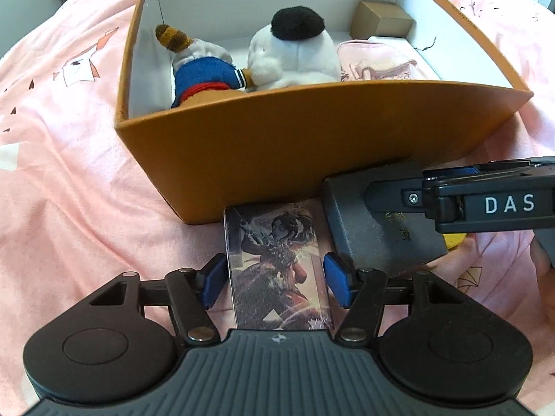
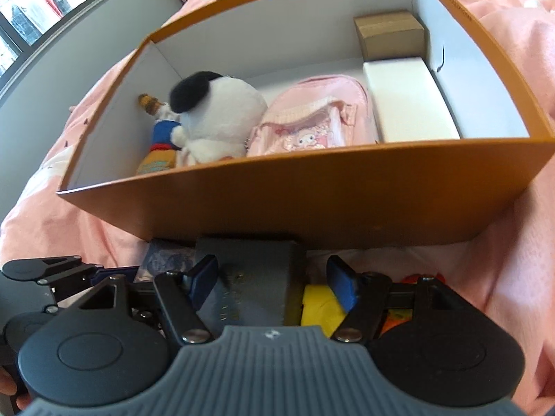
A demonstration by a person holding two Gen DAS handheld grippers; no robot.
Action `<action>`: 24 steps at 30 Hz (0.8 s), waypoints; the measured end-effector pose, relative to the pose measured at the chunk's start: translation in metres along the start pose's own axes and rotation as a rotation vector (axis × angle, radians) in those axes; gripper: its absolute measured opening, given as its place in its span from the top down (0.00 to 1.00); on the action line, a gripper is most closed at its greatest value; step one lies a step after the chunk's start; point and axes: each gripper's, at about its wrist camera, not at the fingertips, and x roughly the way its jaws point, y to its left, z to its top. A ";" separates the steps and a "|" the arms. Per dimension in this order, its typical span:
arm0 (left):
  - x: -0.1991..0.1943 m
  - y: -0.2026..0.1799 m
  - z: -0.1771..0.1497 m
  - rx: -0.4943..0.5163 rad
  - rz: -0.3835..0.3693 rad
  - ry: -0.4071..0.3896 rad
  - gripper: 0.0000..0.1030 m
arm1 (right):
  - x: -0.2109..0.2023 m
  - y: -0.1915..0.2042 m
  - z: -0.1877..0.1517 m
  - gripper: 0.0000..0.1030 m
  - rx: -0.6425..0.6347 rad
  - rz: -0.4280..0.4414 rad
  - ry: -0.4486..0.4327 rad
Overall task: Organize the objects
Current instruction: 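Grasp the anime card with the left tool while the right tool grasps the dark gray box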
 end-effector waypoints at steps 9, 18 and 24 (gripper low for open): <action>-0.001 0.016 -0.004 -0.041 -0.026 0.008 0.32 | 0.022 0.003 0.009 0.22 -0.059 0.033 0.042; -0.022 0.044 -0.019 -0.126 -0.039 0.000 0.33 | 0.002 0.008 0.006 0.50 -0.029 0.057 0.021; -0.026 0.053 -0.024 -0.153 -0.045 -0.005 0.33 | -0.015 0.004 0.003 0.59 0.061 0.142 0.005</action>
